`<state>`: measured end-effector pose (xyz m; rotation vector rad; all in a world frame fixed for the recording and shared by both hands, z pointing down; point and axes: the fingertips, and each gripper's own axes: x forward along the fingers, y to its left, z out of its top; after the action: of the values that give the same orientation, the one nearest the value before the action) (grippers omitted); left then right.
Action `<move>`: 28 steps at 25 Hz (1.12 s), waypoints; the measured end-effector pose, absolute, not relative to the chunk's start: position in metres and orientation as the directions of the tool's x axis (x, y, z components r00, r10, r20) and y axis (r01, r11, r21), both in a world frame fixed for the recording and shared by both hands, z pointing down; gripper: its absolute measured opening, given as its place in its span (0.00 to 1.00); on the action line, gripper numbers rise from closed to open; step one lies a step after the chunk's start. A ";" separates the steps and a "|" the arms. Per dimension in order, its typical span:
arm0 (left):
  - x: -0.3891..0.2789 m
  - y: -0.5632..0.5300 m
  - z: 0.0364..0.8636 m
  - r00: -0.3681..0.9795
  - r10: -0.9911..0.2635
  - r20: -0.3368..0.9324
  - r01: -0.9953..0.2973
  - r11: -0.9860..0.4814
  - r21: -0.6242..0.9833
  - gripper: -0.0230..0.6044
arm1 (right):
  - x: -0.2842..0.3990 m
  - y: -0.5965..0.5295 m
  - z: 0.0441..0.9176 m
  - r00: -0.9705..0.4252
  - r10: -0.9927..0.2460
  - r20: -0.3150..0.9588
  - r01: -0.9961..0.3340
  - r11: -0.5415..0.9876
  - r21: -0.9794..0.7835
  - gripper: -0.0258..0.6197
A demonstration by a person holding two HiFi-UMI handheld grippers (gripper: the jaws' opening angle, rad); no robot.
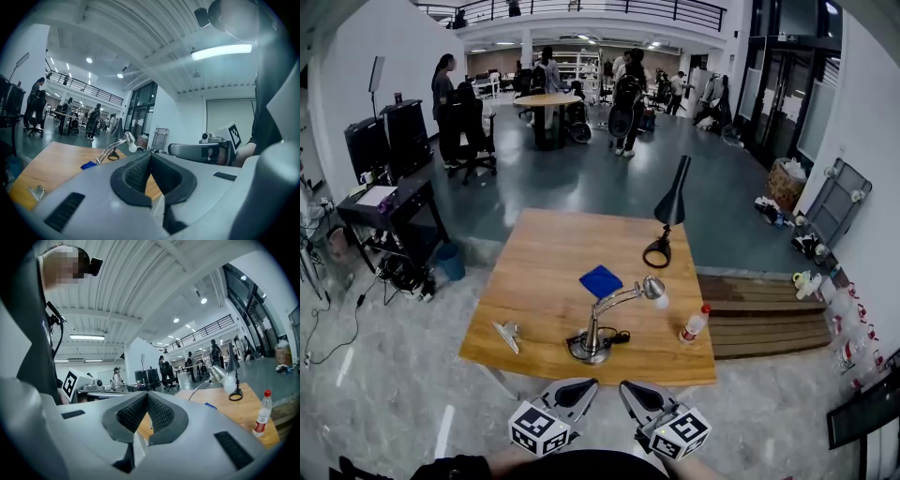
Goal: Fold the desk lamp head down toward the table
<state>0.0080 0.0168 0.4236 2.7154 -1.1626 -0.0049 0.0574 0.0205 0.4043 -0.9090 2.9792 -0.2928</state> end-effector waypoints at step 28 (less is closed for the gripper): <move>0.026 -0.066 0.443 0.580 -0.807 0.115 -0.813 -0.564 0.147 0.05 | 0.092 -0.064 0.421 -0.864 -0.497 0.085 -0.504 0.849 -0.158 0.05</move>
<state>0.0256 -0.0659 0.4431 2.6258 -1.3602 0.0511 0.0922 -0.0636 0.4215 -0.8290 3.0600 -0.2798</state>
